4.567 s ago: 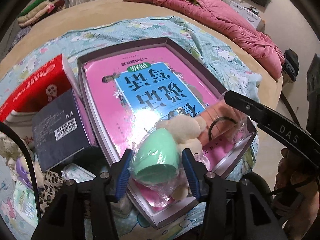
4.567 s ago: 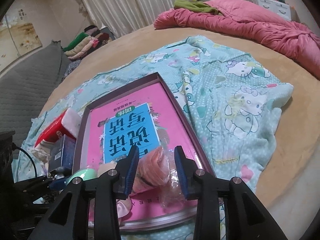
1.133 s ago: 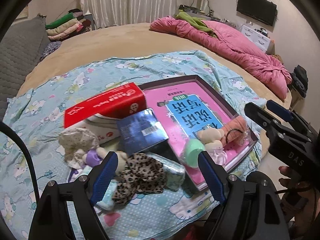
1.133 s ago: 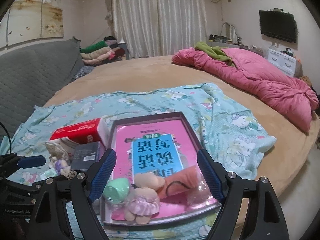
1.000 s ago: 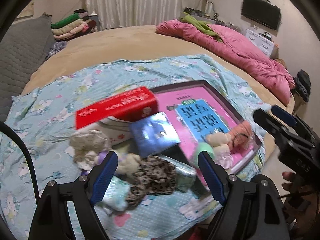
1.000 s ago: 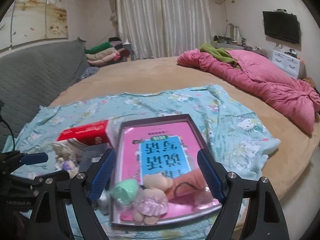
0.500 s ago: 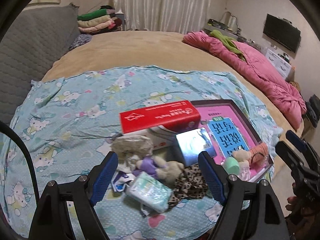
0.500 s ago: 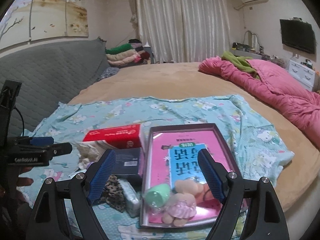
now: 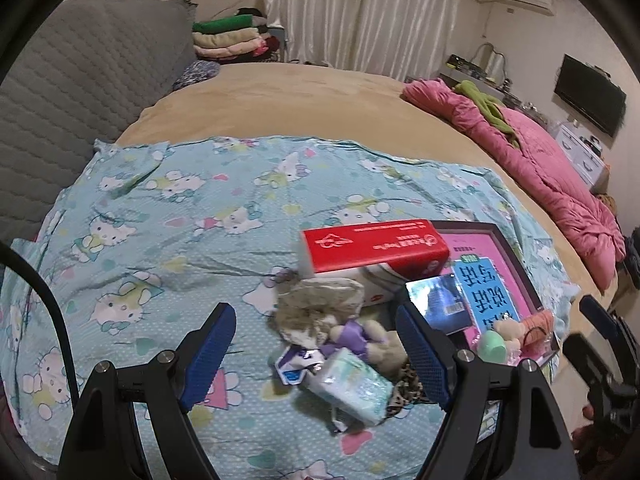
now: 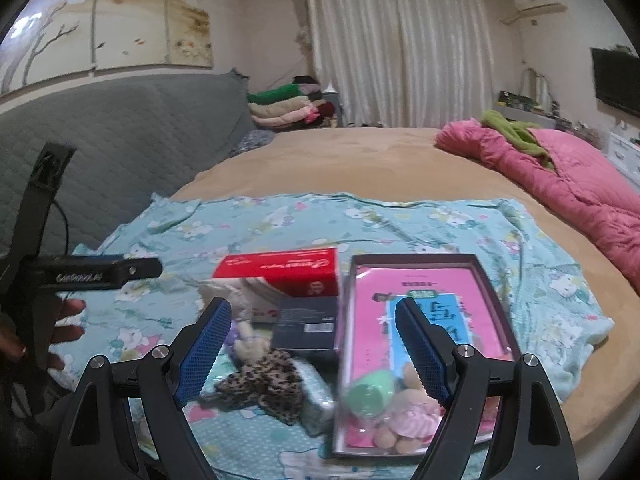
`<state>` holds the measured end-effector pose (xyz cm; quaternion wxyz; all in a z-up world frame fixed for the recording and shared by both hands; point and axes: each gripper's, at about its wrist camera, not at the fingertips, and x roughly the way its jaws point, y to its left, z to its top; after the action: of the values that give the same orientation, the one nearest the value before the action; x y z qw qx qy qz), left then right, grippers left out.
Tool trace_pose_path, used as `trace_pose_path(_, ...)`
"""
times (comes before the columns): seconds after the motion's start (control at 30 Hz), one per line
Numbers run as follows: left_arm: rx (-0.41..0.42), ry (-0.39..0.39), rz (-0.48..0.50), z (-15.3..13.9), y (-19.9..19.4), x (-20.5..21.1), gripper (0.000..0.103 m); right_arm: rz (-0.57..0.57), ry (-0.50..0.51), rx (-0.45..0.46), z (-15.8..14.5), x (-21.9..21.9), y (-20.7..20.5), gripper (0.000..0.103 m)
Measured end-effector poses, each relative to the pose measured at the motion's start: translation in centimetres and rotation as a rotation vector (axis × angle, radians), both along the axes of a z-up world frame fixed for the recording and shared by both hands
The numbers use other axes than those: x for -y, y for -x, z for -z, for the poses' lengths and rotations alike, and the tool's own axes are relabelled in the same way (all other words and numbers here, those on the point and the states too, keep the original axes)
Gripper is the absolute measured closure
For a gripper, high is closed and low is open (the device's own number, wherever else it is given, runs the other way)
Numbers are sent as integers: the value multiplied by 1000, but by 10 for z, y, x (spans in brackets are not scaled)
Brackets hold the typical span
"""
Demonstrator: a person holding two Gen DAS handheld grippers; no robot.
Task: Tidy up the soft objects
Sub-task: 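Grasp the white floral scrunchie with the left tool while the right grasps the leopard-print scrunchie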
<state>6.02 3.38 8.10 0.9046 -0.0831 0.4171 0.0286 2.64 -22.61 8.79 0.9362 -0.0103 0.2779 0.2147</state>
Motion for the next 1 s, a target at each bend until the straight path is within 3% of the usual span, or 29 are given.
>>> trace_pose_path(0.4,-27,31,-19,20,-1,-20,21,-149,60,-31,26,-52,8,18)
trace_pose_path(1.0,-96,91,11,73,-13,-23,21,-168,209,-188,103,-70,-11,18)
